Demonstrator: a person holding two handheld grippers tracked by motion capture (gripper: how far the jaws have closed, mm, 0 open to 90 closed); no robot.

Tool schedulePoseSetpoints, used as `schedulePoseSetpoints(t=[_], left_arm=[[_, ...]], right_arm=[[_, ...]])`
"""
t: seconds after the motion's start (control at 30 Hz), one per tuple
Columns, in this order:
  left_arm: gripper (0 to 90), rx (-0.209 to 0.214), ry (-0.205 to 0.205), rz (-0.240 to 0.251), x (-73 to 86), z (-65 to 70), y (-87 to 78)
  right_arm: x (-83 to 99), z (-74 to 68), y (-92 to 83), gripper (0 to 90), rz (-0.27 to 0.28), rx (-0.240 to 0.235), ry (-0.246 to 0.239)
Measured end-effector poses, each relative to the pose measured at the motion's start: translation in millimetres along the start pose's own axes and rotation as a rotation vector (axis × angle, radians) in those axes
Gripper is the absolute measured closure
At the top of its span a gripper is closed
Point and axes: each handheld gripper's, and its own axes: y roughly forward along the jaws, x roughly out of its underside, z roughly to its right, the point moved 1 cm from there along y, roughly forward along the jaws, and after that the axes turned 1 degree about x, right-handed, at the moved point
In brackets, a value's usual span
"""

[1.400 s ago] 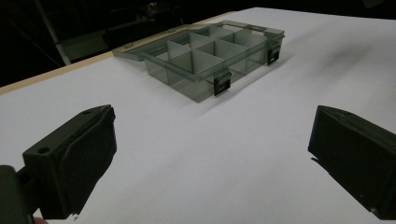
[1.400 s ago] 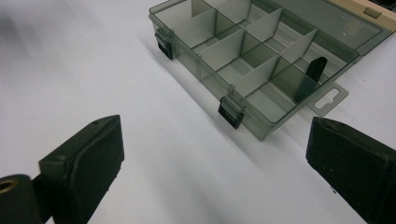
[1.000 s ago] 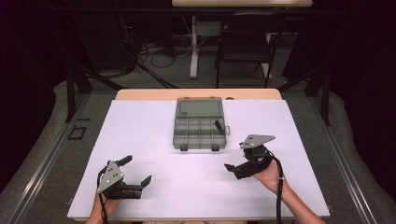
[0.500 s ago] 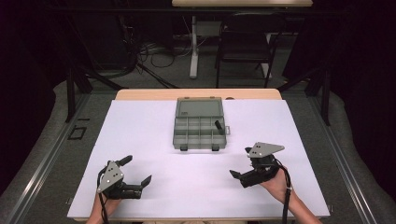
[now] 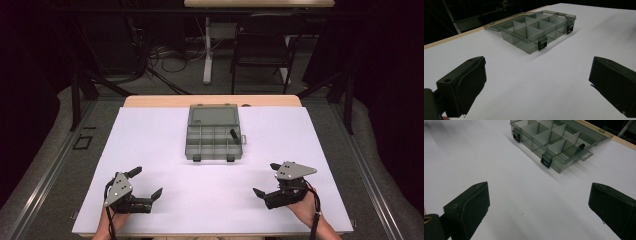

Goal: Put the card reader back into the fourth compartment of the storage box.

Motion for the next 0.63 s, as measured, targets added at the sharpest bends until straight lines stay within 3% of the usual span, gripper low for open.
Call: schedulePoseSetpoints(t=[0.43, 0.63], left_arm=[[1.1, 0.003, -0.003, -0.004, 0.5, 0.1, 0.4], [1.1, 0.01, -0.007, -0.004, 0.9, -0.8, 1.7]], right_arm=[[24.2, -3.6, -11.7, 2.2, 0.024, 0.056, 0.023], [27.1, -2.2, -15.4, 0.3, 0.06, 0.054, 0.052]])
